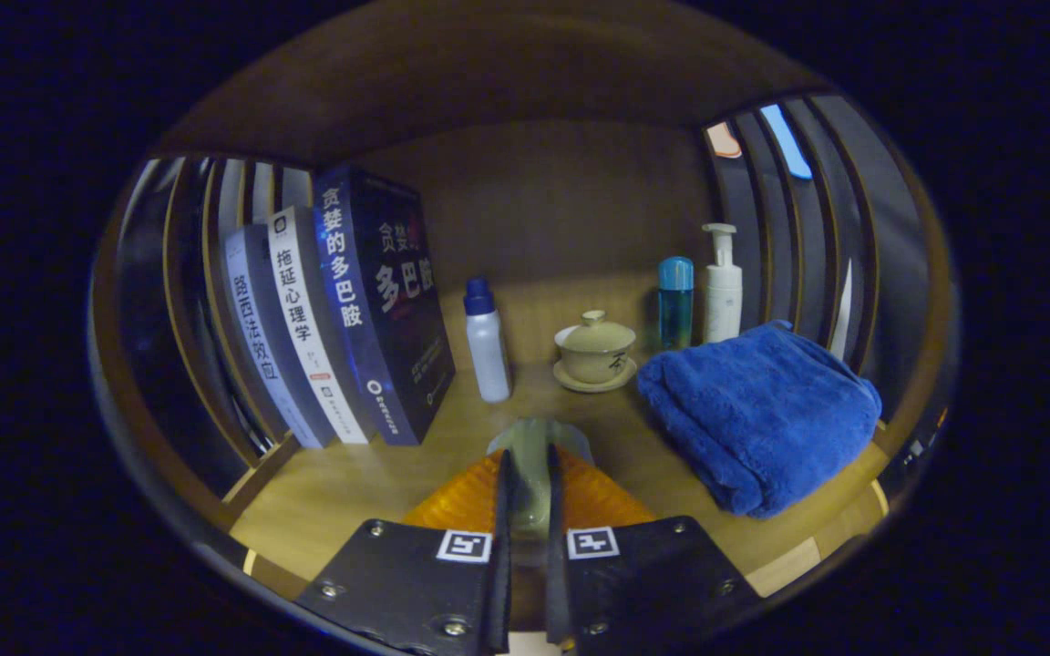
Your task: Pull open the drawer, take out the items inside it, and place them on the countertop above the cabinet.
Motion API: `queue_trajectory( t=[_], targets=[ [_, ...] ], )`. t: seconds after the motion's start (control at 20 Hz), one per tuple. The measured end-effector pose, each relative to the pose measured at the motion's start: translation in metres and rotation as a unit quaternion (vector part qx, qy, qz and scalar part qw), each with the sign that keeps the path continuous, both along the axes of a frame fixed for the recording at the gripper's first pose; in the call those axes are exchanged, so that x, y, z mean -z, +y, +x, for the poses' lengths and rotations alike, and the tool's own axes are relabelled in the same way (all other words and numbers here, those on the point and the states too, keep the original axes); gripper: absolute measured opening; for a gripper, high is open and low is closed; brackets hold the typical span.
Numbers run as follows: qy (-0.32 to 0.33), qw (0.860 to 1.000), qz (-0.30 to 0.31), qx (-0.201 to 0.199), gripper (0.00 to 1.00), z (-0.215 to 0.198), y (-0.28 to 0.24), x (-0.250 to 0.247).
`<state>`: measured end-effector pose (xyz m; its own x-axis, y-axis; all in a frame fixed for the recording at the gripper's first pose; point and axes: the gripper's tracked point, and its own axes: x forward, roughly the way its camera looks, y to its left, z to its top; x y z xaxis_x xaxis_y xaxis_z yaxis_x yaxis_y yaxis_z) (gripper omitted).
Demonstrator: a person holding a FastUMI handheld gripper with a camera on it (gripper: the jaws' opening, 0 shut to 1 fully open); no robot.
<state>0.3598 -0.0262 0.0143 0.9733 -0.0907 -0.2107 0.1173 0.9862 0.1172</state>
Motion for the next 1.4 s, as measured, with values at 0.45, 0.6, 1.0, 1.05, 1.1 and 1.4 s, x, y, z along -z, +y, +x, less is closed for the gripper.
queue_trajectory(
  t=[0.45, 0.6, 1.0, 1.05, 1.1, 1.4],
  targets=[
    [-0.004, 1.000, -0.005, 0.003, 0.85, -0.026, 0.007, -0.008],
    [-0.021, 0.999, -0.028, -0.011, 1.00, -0.059, 0.009, -0.027],
    [-0.058, 0.995, -0.080, -0.022, 1.00, -0.202, -0.022, -0.055],
    [-0.062, 0.995, -0.081, -0.019, 1.00, -0.219, -0.026, -0.055],
    [-0.063, 0.995, -0.079, -0.017, 1.00, -0.235, -0.029, -0.054],
    [-0.083, 0.993, -0.073, -0.038, 1.00, -0.318, -0.024, -0.038]
  ],
)
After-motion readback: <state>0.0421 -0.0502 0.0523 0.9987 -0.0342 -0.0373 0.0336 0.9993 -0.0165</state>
